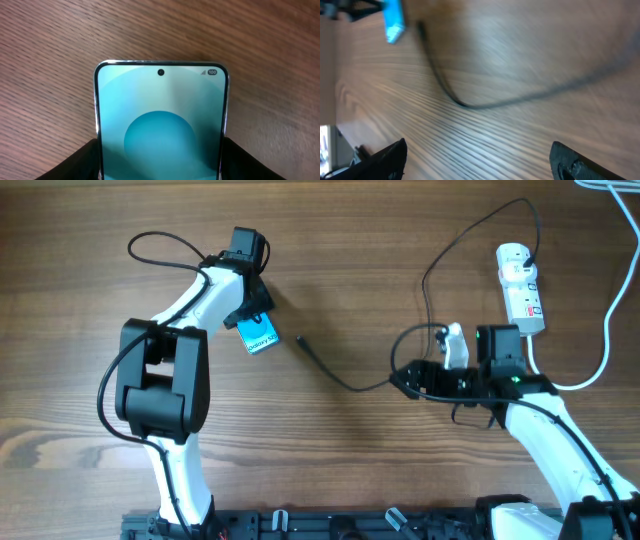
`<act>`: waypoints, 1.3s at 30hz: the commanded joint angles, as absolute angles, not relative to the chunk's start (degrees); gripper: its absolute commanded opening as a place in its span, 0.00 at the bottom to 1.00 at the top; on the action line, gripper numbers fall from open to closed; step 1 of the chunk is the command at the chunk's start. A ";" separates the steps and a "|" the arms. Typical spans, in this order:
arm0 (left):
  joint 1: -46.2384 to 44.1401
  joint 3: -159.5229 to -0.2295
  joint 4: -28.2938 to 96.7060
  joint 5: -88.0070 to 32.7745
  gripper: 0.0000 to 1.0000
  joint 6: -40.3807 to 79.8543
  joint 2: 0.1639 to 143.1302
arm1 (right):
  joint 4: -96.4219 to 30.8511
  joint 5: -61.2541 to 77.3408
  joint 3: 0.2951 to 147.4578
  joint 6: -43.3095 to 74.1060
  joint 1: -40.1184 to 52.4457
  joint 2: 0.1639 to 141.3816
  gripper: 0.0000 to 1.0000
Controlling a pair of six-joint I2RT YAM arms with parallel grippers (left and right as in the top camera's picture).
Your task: Plug charger to phone and switch on socket
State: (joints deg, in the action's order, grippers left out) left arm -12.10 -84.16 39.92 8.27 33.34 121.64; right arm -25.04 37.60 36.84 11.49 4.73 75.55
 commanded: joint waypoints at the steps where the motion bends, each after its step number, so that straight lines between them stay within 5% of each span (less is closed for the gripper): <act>1: -12.36 -81.45 42.04 -5.28 0.37 30.17 124.05 | -22.00 40.49 43.33 9.19 12.01 75.99 0.91; 9: -12.38 -81.45 50.96 -6.66 0.37 30.15 117.80 | 3.66 34.50 43.55 17.04 31.14 89.54 0.94; 14: -12.43 -81.43 56.14 -8.58 0.38 26.06 117.73 | 19.11 40.75 43.55 24.95 32.84 103.83 0.95; 33: -15.75 -81.43 60.88 -22.06 0.37 17.96 117.73 | 20.45 32.97 43.55 34.87 37.23 108.47 0.90; 39: -17.98 -81.43 60.93 -22.04 0.37 18.04 117.73 | 20.58 33.41 43.55 43.77 37.19 109.91 0.64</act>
State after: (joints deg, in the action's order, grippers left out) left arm -17.34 -81.84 60.66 -20.47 19.14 118.67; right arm 20.43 34.00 43.22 38.15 37.32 107.18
